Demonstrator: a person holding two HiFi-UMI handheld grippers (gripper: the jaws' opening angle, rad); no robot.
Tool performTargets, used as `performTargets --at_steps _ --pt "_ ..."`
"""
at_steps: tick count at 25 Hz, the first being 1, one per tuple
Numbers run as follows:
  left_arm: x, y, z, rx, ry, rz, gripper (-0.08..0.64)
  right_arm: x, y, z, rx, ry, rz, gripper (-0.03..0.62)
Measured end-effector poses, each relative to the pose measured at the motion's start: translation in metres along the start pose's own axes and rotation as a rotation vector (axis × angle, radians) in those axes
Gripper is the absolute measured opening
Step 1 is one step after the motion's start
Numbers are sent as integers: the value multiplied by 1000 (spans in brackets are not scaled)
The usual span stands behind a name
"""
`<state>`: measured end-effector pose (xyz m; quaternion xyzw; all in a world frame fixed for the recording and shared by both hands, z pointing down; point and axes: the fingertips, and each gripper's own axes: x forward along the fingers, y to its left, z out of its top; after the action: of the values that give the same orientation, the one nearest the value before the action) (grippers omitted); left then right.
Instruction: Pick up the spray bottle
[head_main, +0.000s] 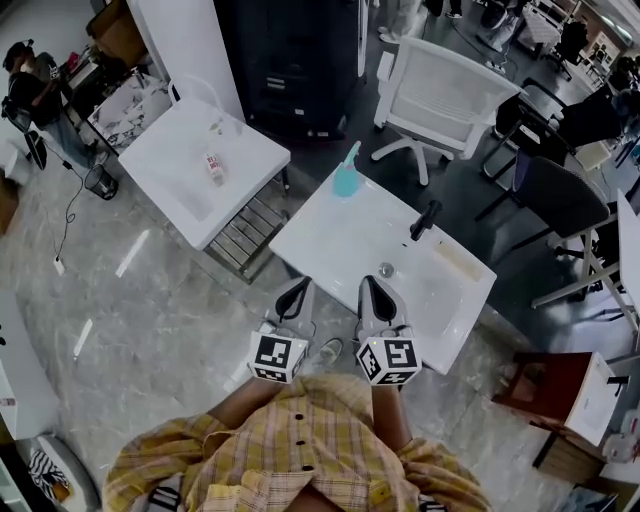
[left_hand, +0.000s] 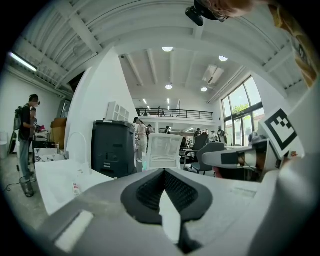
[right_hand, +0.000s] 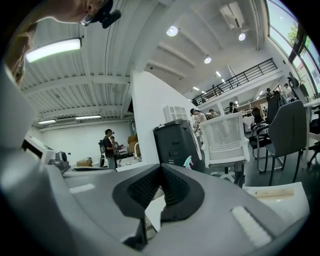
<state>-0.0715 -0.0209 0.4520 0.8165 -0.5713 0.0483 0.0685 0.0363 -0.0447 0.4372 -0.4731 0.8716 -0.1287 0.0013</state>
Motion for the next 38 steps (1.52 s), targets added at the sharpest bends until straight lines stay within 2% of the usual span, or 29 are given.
performTargets --at_steps 6,21,38 --pt "26 14 1 4 -7 8 -3 26 -13 -1 0 6 -7 0" --pt "54 23 -7 17 31 -4 -3 44 -24 -12 11 51 -26 0" --pt "138 65 -1 11 99 -53 -3 111 -56 -8 59 81 -88 0"
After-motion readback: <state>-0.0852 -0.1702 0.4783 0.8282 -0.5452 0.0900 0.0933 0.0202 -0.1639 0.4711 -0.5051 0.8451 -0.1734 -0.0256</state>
